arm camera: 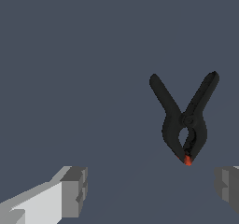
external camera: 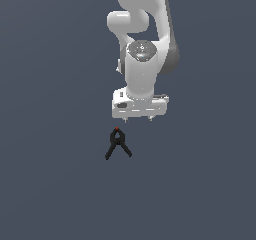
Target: Pick up the object and move it to a goal position.
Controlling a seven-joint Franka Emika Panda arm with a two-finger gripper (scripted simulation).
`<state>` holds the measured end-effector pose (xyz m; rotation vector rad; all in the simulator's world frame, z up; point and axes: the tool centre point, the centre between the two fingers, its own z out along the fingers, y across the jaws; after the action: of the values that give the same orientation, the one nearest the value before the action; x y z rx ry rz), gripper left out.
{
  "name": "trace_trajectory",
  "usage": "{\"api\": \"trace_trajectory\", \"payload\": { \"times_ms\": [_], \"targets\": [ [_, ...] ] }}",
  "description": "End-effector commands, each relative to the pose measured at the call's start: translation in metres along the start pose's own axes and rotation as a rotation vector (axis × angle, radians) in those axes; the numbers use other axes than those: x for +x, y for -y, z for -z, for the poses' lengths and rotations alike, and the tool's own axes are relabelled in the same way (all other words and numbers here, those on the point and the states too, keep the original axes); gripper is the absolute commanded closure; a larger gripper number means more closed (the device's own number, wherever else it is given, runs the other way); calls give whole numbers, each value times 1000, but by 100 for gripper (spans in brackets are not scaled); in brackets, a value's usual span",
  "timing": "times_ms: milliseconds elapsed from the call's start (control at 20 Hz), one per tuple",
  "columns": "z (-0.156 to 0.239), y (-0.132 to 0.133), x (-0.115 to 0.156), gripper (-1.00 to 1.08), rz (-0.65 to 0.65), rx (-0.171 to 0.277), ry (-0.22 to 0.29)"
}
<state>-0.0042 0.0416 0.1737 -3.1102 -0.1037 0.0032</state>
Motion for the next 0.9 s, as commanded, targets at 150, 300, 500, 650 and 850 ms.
{"api": "trace_trajectory", "payload": {
  "times_ms": [150,300,500,650,850],
  "targets": [
    [-23,-22,8,-92,6,-6,0],
    [-42,-40,13,-92,12,-11,-1],
    [-69,-66,18,-92,22,-19,-1],
    [-84,-80,20,-92,27,-24,-1],
    [-97,-92,21,-92,32,-28,-1]
  ]
}}
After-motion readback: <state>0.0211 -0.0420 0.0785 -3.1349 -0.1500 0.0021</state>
